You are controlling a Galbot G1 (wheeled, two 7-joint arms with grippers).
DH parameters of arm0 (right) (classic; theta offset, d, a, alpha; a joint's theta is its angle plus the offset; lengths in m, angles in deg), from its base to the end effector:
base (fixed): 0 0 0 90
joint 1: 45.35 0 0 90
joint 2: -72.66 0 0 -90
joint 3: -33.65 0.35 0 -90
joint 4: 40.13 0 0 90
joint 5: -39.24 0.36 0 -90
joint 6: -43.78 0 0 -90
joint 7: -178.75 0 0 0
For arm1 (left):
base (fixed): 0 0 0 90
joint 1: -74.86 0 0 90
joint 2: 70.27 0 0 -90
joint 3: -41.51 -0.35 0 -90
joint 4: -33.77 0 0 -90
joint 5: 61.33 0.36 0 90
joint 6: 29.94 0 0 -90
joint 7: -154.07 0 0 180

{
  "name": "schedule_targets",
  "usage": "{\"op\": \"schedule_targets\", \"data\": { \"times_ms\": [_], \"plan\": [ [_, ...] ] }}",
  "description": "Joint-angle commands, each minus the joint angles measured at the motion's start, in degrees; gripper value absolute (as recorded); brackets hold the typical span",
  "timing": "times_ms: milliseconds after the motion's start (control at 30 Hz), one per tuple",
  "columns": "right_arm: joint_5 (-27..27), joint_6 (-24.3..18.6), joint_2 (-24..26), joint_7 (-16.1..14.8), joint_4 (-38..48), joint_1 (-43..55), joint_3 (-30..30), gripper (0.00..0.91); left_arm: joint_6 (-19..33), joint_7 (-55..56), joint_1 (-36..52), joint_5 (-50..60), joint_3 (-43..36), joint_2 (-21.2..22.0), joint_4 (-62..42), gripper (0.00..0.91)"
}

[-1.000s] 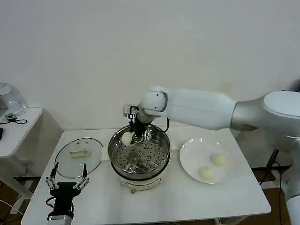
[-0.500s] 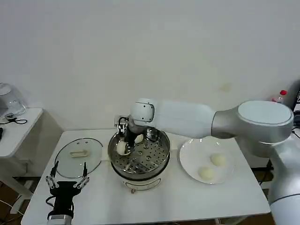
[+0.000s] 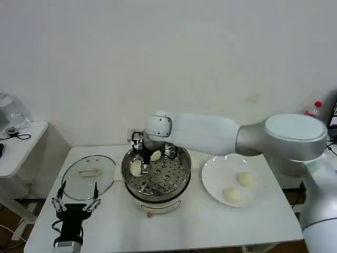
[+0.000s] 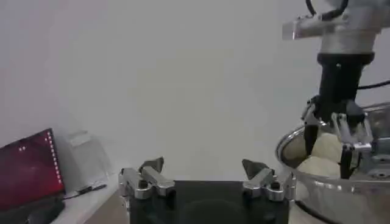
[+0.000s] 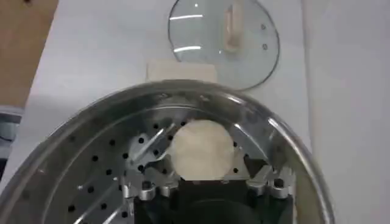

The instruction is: Take steamed baozi put them in steamer then cover it.

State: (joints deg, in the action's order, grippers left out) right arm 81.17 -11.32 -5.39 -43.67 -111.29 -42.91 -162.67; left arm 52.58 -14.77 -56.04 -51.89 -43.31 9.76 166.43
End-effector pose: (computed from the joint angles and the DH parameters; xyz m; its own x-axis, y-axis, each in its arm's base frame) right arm 0.5275 0.2234 -0.0734 -0.1812 -0.3501 0.9190 -0.9588 -0.1451 -0.2443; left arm 0.1336 0.0419 -0.2484 -0.9844 -0.1750 0.0196 -0.1565 0.9204 0.3584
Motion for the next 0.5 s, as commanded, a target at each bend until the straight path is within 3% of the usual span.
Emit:
{"op": "schedule_targets", "data": {
  "times_ms": [33,400,500],
  "plan": [
    [-2.05,-1.70,13.89,-3.42,-10.63,11.93,-2.68,0.907,-0.08,-0.09,0.16,-0.09,-0.26,-0.22,-0.19,0.907],
    [-19.75,-12.41,39.24,-14.89,-21.88,15.70,-5.92,0.907,-0.02,-0.17,-0.20,0.22,-1.35,-1.04,-0.84,0.907],
    [-24.07,-14.58,45.00,-16.14,-22.47,13.67,-5.73,0.907,-0.02,-0.19,-0.31,0.47,-1.70,-1.06,-0.95,0.907]
  ]
}}
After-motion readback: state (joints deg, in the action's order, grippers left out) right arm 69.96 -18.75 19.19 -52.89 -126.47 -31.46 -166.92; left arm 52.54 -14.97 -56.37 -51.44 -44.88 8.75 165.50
